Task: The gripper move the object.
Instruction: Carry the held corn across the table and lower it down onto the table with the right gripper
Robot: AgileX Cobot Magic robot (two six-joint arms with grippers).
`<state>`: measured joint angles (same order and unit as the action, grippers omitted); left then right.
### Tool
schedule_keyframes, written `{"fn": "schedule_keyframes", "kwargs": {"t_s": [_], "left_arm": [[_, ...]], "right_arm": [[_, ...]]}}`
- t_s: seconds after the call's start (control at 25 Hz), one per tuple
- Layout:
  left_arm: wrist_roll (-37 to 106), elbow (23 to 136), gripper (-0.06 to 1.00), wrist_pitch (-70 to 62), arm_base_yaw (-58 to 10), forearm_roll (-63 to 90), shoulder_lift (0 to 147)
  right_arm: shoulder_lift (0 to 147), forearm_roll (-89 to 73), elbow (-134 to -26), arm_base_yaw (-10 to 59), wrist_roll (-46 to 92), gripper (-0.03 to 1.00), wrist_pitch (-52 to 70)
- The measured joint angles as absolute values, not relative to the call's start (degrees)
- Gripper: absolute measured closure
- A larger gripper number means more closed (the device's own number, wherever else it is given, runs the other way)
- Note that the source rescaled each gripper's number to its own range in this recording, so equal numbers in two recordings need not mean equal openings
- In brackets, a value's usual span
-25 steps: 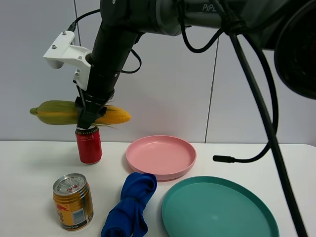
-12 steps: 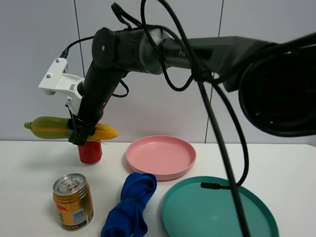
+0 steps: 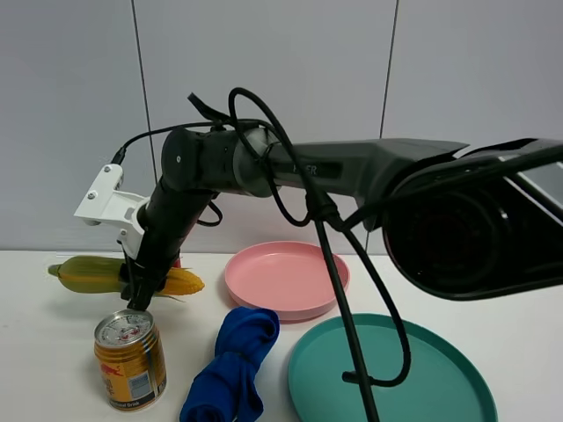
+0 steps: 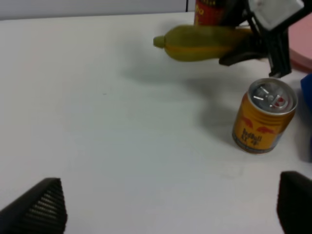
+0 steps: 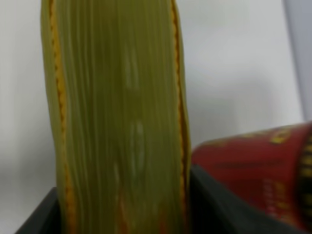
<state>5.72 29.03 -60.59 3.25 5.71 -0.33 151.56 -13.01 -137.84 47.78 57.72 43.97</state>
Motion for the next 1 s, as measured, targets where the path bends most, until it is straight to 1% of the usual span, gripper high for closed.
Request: {"fn": "schedule_keyframes", "kwargs": {"t_s": [0.24, 0.92, 1.0], "left_arm": [[5.7, 29.0, -0.06, -60.6, 3.3, 5.7, -0.3], [5.7, 29.0, -0.06, -60.6, 3.3, 5.7, -0.3], [5.7, 29.0, -0.06, -60.6, 3.3, 5.7, -0.3]], "right_arm": [[153.0, -14.4, -138.1, 47.8, 54.4, 0.97, 40.2], [153.0, -16.7, -138.3, 47.8, 53.1, 0.97, 39.5], [152.5, -17.6, -138.2, 47.8, 51.1, 0.97, 38.7]]}}
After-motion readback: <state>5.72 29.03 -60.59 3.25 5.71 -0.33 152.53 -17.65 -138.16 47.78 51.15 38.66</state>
